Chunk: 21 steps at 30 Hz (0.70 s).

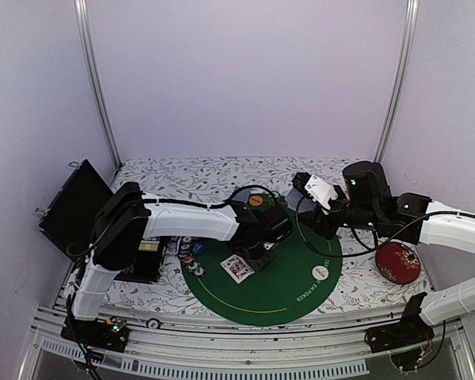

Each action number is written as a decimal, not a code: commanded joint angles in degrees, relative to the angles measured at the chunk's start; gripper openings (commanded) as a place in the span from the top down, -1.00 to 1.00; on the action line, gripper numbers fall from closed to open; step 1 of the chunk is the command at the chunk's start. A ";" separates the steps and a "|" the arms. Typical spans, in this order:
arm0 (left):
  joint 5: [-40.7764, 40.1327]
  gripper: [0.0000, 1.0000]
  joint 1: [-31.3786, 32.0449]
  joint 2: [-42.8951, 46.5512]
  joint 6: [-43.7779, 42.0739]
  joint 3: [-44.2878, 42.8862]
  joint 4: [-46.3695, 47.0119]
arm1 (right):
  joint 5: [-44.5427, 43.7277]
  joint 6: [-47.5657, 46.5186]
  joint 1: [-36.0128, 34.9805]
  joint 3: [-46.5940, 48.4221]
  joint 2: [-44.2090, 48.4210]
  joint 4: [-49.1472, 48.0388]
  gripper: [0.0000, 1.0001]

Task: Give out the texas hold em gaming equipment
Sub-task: Flop the poker card into the community card area.

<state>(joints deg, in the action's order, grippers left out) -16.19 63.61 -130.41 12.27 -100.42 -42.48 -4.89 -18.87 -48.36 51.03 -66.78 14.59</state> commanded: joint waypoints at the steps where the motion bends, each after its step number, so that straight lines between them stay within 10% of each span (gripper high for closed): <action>1: 5.01 0.32 0.81 0.47 0.48 -1.06 -2.16 | -0.30 0.15 0.44 -0.08 1.20 -0.79 0.11; 21: 31.62 0.07 -1.15 24.25 -8.07 15.65 6.21 | -0.35 -0.01 0.71 0.23 1.59 -0.40 0.11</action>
<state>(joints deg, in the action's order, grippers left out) 3.55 63.70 -113.47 7.88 -89.17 -40.12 -4.91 -18.90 -48.14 51.03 -66.72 14.61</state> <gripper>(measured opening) 0.461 0.448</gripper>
